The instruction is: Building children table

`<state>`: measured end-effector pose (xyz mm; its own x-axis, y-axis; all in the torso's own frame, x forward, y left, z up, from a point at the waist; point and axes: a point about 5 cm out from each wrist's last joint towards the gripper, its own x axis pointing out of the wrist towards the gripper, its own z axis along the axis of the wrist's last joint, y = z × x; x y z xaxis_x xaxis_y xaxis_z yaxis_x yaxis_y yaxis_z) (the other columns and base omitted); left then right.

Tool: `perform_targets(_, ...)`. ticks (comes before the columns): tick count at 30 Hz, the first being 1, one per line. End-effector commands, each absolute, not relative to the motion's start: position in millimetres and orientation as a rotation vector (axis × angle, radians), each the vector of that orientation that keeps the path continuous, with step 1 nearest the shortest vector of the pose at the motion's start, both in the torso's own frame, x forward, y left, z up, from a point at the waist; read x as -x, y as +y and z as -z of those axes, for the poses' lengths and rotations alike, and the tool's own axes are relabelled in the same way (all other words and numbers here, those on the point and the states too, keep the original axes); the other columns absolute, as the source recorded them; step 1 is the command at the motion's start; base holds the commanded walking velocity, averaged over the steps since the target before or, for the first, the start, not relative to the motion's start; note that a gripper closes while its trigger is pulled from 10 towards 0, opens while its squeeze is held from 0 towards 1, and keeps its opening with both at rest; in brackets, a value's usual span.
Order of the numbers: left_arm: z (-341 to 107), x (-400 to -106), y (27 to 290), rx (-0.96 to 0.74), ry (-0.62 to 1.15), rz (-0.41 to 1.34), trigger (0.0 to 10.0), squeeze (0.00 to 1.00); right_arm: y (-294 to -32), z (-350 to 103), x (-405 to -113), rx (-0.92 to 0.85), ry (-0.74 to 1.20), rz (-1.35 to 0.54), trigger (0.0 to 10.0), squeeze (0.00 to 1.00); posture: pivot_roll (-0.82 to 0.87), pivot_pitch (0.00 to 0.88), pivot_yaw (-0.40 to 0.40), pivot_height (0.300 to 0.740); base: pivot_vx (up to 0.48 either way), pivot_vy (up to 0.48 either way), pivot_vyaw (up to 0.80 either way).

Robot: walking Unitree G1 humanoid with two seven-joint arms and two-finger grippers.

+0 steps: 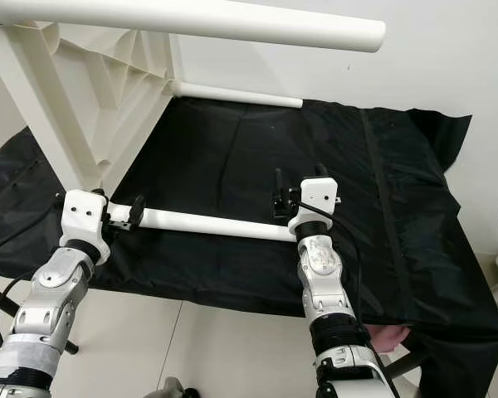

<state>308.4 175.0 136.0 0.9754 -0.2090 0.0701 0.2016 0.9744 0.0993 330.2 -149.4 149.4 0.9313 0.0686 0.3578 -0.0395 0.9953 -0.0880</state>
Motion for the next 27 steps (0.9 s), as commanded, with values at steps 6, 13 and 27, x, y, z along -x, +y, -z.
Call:
perform_targets(6, -126, -308, 184, -0.059, -0.083, 0.113, 10.0, 0.0, -144, -145, -329, 0.106, -0.364, -0.056, 10.0, 0.0, 0.0, 0.0, 0.031, 0.74, 0.0, 0.0, 0.0)
perform_targets(13, -128, -307, 184, -0.049, -0.146, 0.099, 10.0, 0.0, -150, -144, -326, 0.099, -0.358, -0.022, 10.0, 0.0, 0.01, 0.0, -0.006, 0.74, 0.0, 0.0, 0.0)
perform_targets(27, -122, -288, 177, -0.089, -0.17, 0.118, 10.0, 0.0, -150, -147, -324, 0.082, -0.374, -0.032, 10.0, 0.0, 0.03, 0.0, -0.042, 0.74, 0.0, 0.0, 0.0)
